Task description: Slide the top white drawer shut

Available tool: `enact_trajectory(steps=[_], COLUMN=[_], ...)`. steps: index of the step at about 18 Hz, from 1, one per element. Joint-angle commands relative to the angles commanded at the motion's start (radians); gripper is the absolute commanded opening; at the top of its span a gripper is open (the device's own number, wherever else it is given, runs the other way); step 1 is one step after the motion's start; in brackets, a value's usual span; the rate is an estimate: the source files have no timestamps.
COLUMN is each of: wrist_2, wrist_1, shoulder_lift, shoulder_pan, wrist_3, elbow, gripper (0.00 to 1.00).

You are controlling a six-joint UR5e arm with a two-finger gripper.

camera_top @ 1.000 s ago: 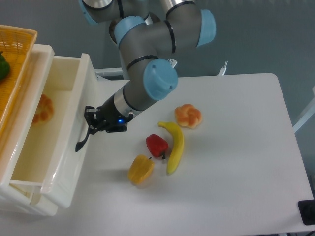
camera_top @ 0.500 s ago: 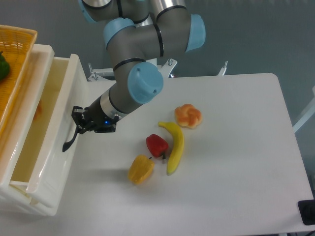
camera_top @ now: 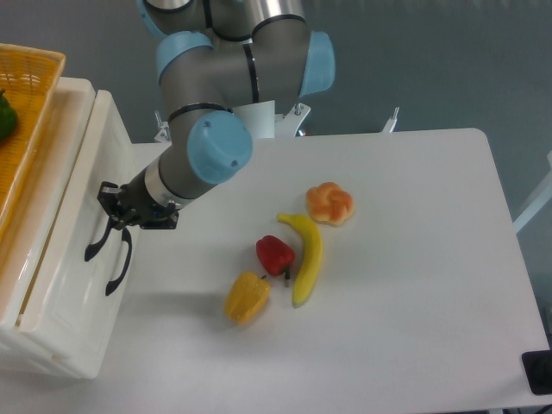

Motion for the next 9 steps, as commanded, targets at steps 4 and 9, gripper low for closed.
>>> enact_trajectory(steps=[4, 9], wrist_2=[0.002, 0.005], wrist_1=[0.028, 0.031], shoulder_lift=[-0.008, -0.005], shoulder_pan=[-0.006, 0.011], wrist_3=[-0.023, -0.009], elbow=[0.002, 0.015], gripper=[0.0, 0.14])
